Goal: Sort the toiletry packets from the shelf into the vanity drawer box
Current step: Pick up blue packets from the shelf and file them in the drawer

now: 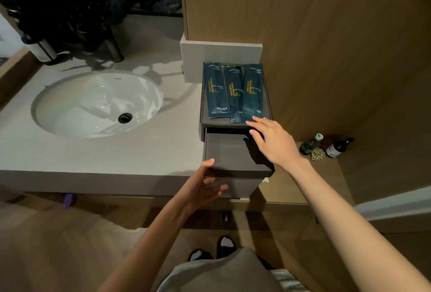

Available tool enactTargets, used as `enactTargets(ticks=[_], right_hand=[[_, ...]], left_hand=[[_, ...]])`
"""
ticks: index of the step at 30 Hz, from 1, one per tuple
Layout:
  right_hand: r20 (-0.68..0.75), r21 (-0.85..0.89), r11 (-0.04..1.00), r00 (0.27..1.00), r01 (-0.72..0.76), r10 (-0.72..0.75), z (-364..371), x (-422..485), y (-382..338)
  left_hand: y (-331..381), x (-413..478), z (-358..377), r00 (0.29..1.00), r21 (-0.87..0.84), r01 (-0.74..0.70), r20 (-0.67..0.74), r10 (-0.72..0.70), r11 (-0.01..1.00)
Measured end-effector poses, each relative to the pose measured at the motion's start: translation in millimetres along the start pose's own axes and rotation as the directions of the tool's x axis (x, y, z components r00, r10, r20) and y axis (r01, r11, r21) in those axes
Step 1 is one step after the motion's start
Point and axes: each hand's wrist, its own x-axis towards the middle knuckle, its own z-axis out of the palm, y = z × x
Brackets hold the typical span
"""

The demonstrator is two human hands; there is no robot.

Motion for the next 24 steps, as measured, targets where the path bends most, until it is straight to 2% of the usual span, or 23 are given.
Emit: enactTargets(ticks=[6,12,16,22,24], right_hand=[[0.004,-0.008,1.000,1.000,0.004,-0.004,0,0,-1],[0.026,-0.032,0.999,1.000,0.000,0.001,1,1,-2],[0.024,-0.043,0.999,1.000,-0.008,0.009,1,0,-4],[0.038,-0.034,0.999,0.999,-0.014,0.015,1,-1,-6],[0.042,-0.037,0.999,0.999,-0.016,0.018,1,-2,-6]], left_hand=[[-14,-21,-4,0.997,0.011,0.051,0.052,-0.052,0.999],[-49,-39,-21,0.991,-0.015,0.133,0.025,-0.133,0.991],[-59,-45,-25,0.992,-0.013,0.123,0.003,-0.123,0.992],[-59,-47,-24,0.996,0.059,0.090,-0.003,-0.090,0.994],[-57,-48,-25,0.997,0.161,0.076,-0.033,-0.072,0.984]])
